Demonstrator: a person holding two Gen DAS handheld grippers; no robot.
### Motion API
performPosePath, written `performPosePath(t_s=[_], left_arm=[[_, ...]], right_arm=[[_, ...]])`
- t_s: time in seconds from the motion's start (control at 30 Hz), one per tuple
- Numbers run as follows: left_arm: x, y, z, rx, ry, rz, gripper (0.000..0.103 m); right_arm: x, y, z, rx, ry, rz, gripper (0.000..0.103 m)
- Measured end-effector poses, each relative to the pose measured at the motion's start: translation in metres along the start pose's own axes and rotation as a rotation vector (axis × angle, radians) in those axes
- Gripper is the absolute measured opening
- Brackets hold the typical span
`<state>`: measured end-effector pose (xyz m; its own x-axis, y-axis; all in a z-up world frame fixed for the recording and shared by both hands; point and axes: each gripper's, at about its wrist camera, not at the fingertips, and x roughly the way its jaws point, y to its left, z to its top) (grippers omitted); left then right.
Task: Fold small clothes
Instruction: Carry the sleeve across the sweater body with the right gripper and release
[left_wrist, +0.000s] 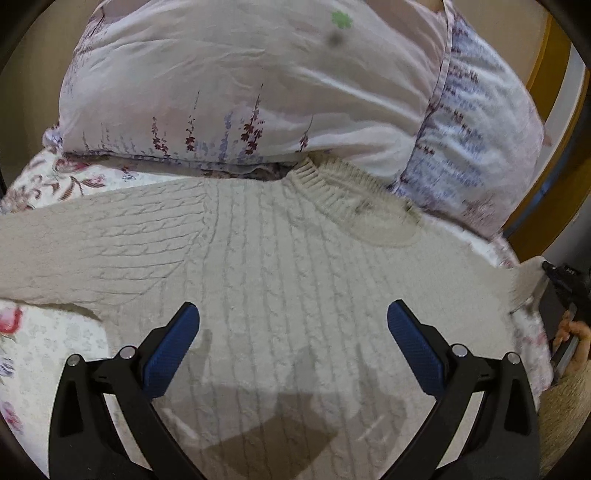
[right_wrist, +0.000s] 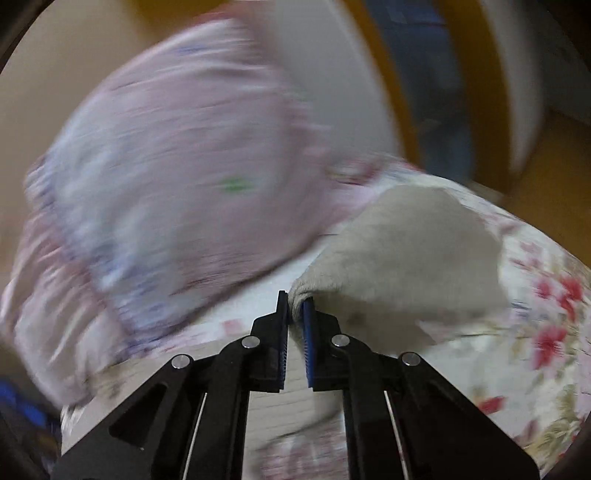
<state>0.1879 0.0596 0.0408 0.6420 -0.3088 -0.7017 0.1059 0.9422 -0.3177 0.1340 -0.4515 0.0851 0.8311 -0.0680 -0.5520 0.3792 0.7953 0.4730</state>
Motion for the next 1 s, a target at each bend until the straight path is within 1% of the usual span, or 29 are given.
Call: performPosePath(t_s=[0.03,0.07,0.1,0.13,0.2,0.27,0.3,0.37,0.43,0.47,0.53,0.57,0.6,0.63,0.77,0.83,0.87,0.9,0.97,1.0], left_arm=[[-0.001,0.001,0.000,-0.020,-0.004,-0.021,0.101],[0.000,0.002,0.001,-0.034,-0.004,-0.033,0.101],[0.000,0.002,0.002,-0.047,-0.004,-0.045,0.101],[-0.001,0.002,0.002,-0.051,-0.004,-0.049,0.101],[-0.001,0.001,0.002,-0.052,-0.008,-0.052,0.101],[0.000,0.000,0.002,-0.049,-0.009,-0.057,0.101],[0.000,-0.002,0.001,-0.046,-0.011,-0.067,0.101],[0.000,-0.003,0.001,-0.042,-0.010,-0.079,0.101],[0.000,-0.005,0.001,-0.036,-0.006,-0.099,0.101],[0.000,-0.005,0.001,-0.035,-0.004,-0.106,0.101],[0.001,-0.006,0.001,-0.039,0.005,-0.124,0.101],[0.002,-0.006,0.002,-0.043,0.008,-0.131,0.101],[0.003,-0.006,0.002,-0.051,0.014,-0.145,0.101],[0.004,-0.006,0.003,-0.058,0.020,-0.156,0.101],[0.007,-0.006,0.003,-0.082,0.037,-0.189,0.101],[0.006,-0.006,0.003,-0.085,0.041,-0.192,0.101],[0.006,-0.006,0.003,-0.086,0.039,-0.192,0.101],[0.006,-0.005,0.003,-0.091,0.040,-0.194,0.101],[0.004,-0.001,0.004,-0.109,0.039,-0.205,0.101],[0.003,0.001,0.004,-0.120,0.038,-0.213,0.101]], right_arm=[[-0.001,0.017,-0.003,-0.031,0.009,0.046,0.008],[0.000,0.040,-0.011,-0.073,0.034,0.105,0.008],[0.003,0.055,-0.018,-0.106,0.059,0.145,0.008],[0.007,0.071,-0.028,-0.139,0.092,0.182,0.008],[0.022,0.102,-0.055,-0.215,0.191,0.240,0.008],[0.041,0.124,-0.089,-0.275,0.303,0.260,0.008],[0.050,0.130,-0.102,-0.296,0.344,0.250,0.008],[0.066,0.132,-0.123,-0.314,0.407,0.219,0.008],[0.071,0.129,-0.129,-0.287,0.438,0.214,0.009],[0.070,0.125,-0.127,-0.260,0.445,0.223,0.009],[0.064,0.117,-0.121,-0.204,0.451,0.241,0.018],[0.062,0.112,-0.114,-0.157,0.453,0.252,0.033],[0.060,0.105,-0.109,-0.119,0.448,0.260,0.042],[0.057,0.099,-0.105,-0.080,0.440,0.263,0.043],[0.062,0.072,-0.086,0.071,0.406,0.199,0.043],[0.066,0.067,-0.079,0.109,0.382,0.151,0.039],[0.066,0.065,-0.074,0.107,0.354,0.111,0.026],[0.068,0.070,-0.071,0.082,0.331,0.075,0.016],[0.062,0.087,-0.066,-0.007,0.268,0.024,0.012],[0.057,0.103,-0.065,-0.063,0.231,0.024,0.011]])
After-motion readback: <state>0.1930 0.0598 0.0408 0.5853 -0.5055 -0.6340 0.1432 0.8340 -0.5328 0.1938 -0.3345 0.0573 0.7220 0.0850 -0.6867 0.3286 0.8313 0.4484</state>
